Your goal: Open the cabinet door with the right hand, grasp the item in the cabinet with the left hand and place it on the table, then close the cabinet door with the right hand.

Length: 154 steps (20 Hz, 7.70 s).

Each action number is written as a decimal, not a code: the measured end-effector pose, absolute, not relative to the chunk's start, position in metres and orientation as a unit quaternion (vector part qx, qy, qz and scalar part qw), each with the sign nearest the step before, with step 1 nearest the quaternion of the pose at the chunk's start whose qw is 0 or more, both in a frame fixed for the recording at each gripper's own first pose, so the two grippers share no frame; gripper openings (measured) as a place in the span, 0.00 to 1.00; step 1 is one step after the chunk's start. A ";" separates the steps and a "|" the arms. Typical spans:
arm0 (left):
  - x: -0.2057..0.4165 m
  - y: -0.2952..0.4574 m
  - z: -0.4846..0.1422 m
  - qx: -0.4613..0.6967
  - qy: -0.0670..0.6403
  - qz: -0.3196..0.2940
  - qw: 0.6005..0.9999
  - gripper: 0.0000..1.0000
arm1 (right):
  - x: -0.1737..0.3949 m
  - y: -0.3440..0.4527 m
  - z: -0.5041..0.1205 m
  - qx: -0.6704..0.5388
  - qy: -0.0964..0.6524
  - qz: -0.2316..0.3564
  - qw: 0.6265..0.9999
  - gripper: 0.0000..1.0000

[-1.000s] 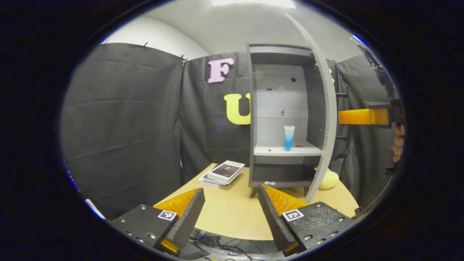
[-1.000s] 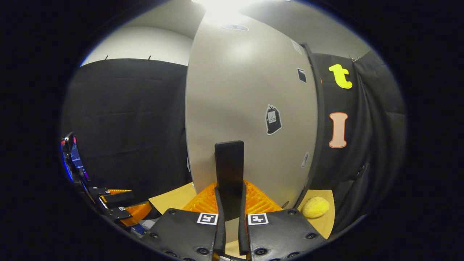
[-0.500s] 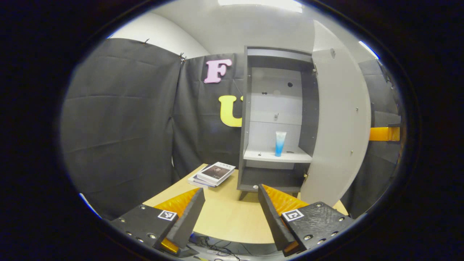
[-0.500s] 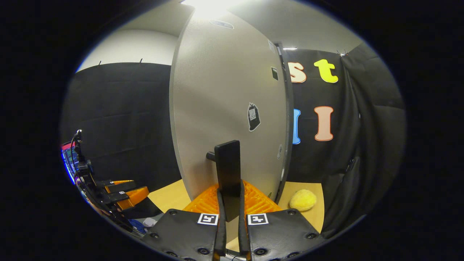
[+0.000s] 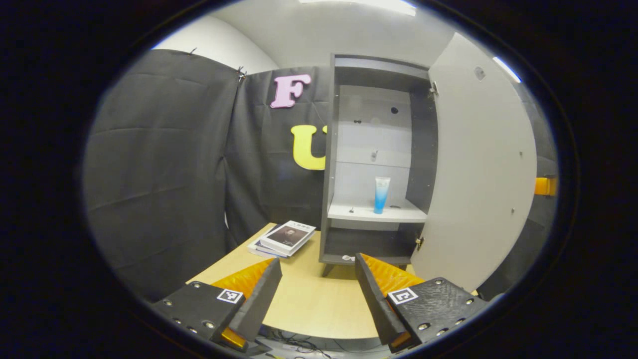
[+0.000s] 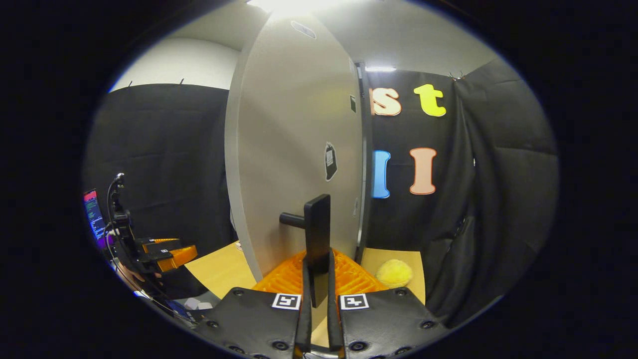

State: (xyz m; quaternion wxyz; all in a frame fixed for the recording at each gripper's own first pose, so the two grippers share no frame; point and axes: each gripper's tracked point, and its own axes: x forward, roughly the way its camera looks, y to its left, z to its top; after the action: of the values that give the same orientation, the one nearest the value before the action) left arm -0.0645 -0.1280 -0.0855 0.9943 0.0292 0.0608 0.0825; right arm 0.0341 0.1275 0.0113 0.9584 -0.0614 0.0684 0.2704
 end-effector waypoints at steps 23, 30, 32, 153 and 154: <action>0.121 -0.113 -0.079 0.025 0.081 -0.134 0.987 0.86 | 0.017 0.081 0.005 0.015 0.093 0.014 0.995 0.08; 0.158 -0.151 -0.033 0.022 0.021 -0.164 0.986 0.89 | 0.014 0.018 0.005 -0.005 0.099 -0.090 0.991 0.12; 0.174 -0.166 -0.025 0.014 0.017 -0.169 0.985 0.85 | 0.032 -0.002 0.002 0.003 0.101 -0.106 0.989 0.17; 0.043 0.015 -0.257 0.034 0.044 -0.078 0.995 0.78 | 0.056 -0.030 -0.039 0.045 0.061 -0.158 0.985 0.98; 0.037 0.011 -0.242 0.031 0.037 -0.084 0.995 0.78 | 0.056 -0.029 -0.037 0.043 0.056 -0.158 0.985 0.98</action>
State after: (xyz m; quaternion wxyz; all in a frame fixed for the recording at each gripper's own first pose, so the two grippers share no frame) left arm 0.0370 0.0108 -0.2415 0.9953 0.0310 0.0371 -0.0838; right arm 0.0562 -0.0285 -0.0366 0.9849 0.0425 0.0561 -0.1583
